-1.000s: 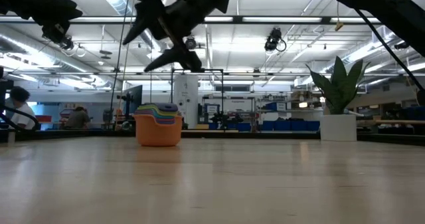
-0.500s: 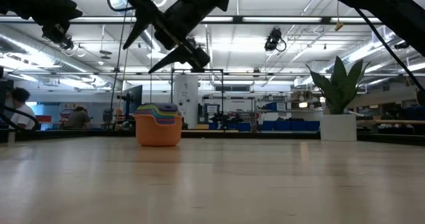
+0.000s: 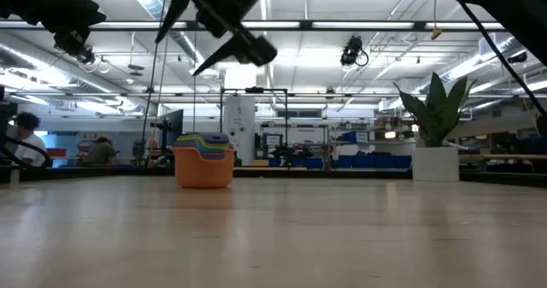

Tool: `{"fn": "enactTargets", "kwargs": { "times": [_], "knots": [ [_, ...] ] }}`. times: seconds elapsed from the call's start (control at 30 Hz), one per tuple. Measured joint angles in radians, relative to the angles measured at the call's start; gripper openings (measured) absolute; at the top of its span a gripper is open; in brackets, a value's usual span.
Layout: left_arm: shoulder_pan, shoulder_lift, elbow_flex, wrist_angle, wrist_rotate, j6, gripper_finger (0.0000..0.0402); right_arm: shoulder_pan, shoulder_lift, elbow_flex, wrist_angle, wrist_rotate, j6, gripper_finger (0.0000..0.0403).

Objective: Nest measuring cups in basket
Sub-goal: Put the nested measuring cups into the transparent bin

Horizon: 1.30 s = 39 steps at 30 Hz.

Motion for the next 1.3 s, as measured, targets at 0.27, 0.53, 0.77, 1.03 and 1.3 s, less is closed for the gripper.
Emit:
{"fn": "enactTargets", "kwargs": {
  "times": [0.27, 0.53, 0.77, 1.03, 1.3],
  "knots": [
    [0.000, 0.000, 0.000, 0.000, 0.000, 0.000, 0.0091, 0.044, -0.008, 0.083, -0.167, 0.149, 0.034, 0.0272],
    [0.000, 0.000, -0.001, 0.001, 0.000, 0.000, 0.0091, 0.028, -0.007, 0.083, -0.184, 0.054, -0.055, 0.0272],
    [0.000, 0.000, -0.001, 0.001, 0.000, 0.000, 0.0091, 0.028, -0.007, 0.079, -0.184, 0.038, -0.082, 0.0272],
    [0.000, 0.000, -0.001, 0.000, 0.000, 0.000, 0.0091, 0.007, -0.006, 0.078, -0.166, -0.040, -0.089, 0.0272],
    [0.000, 0.000, -0.001, 0.000, 0.000, 0.000, 0.0091, -0.004, -0.006, 0.077, -0.200, -0.060, -0.091, 0.0275]
  ]
}}
